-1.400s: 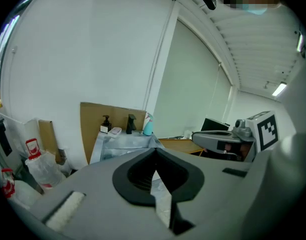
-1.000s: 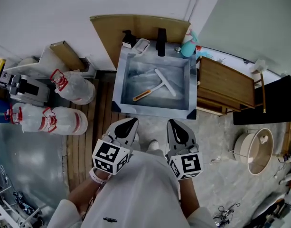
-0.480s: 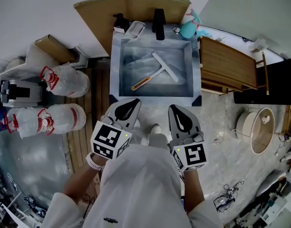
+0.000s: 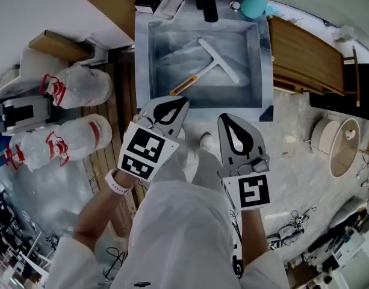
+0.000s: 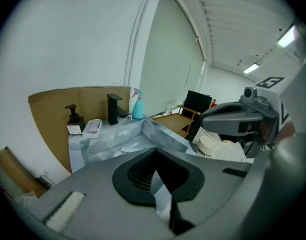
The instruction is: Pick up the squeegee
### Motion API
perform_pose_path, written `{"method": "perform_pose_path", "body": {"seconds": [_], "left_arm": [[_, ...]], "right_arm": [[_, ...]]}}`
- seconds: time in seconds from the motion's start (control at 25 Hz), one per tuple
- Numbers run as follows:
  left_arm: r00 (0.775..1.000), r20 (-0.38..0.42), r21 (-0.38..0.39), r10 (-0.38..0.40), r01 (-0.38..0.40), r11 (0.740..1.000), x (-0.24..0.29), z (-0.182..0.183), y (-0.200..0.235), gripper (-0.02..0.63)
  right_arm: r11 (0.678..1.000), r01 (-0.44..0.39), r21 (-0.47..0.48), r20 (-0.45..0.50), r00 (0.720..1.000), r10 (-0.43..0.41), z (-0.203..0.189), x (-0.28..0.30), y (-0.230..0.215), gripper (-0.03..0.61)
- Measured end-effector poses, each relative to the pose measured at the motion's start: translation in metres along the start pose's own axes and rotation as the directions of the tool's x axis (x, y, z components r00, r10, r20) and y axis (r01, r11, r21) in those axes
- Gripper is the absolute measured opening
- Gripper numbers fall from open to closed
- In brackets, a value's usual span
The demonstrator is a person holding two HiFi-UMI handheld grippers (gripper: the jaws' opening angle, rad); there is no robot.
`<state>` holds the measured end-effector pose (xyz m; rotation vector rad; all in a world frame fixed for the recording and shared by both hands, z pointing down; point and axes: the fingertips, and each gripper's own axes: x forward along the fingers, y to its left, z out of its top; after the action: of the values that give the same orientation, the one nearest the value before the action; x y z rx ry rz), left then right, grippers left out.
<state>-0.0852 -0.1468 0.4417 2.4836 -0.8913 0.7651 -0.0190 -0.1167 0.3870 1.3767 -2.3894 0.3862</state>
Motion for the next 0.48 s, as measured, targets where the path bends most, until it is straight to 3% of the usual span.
{"method": "perform_pose_path", "body": {"seconds": [0.4,0.48], "left_arm": [[0.978,-0.199,0.081,-0.059,0.076,0.994,0.082,-0.041,0.013,0.003],[0.97,-0.234,0.072,-0.067,0.085,0.994,0.096,-0.053,0.017,0.05]], "right_arm": [[1.0,-0.01,0.004,-0.086,0.996,0.01,-0.051,0.041,-0.025,0.006],[1.0,-0.015,0.011,-0.086,0.996,0.016,-0.057,0.048,-0.029,0.006]]}}
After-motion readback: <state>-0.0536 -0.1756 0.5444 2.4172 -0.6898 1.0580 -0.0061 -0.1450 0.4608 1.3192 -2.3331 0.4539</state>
